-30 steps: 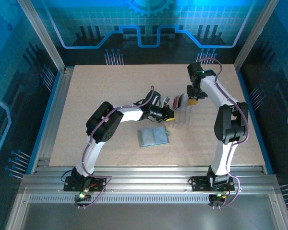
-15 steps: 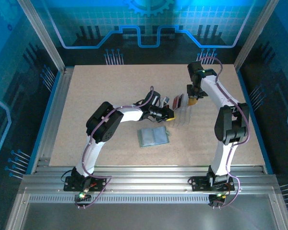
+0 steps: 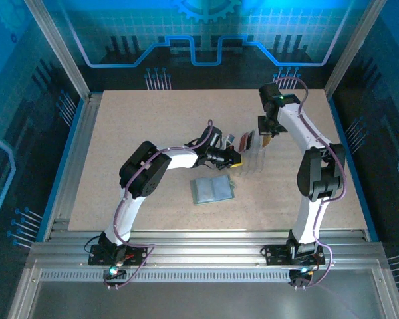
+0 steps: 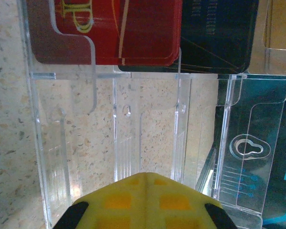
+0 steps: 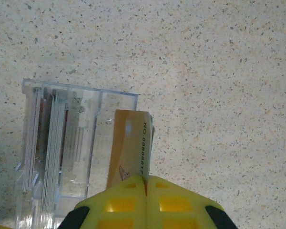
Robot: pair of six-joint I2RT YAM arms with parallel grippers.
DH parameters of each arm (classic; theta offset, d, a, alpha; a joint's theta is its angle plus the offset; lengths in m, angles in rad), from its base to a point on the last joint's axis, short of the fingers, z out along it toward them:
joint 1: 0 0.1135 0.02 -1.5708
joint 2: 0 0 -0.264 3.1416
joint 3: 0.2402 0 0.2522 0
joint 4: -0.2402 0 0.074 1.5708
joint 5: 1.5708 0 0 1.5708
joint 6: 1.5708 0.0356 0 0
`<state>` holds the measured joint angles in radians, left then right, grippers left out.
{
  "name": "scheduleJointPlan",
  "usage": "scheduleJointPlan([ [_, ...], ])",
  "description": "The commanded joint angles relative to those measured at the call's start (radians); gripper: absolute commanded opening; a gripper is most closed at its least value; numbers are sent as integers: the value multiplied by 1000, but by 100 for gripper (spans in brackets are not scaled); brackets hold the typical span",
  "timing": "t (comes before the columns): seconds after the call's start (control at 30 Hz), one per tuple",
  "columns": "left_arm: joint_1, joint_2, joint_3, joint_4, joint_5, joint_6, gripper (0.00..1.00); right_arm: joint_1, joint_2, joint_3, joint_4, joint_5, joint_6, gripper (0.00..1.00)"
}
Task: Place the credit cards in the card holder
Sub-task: Pick up the credit card from the storage box.
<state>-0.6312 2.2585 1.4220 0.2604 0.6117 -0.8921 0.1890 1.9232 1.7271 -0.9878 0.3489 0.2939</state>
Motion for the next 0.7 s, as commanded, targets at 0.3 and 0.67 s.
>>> scheduleJointPlan([
  [0.3,21,98,-71,-186,-131,3,2,-3,-14,24,-49,-132,-16,0],
  [0.67,21,98,-68,-183,-125,4,2,4,-97,12,-43,-97,5,0],
])
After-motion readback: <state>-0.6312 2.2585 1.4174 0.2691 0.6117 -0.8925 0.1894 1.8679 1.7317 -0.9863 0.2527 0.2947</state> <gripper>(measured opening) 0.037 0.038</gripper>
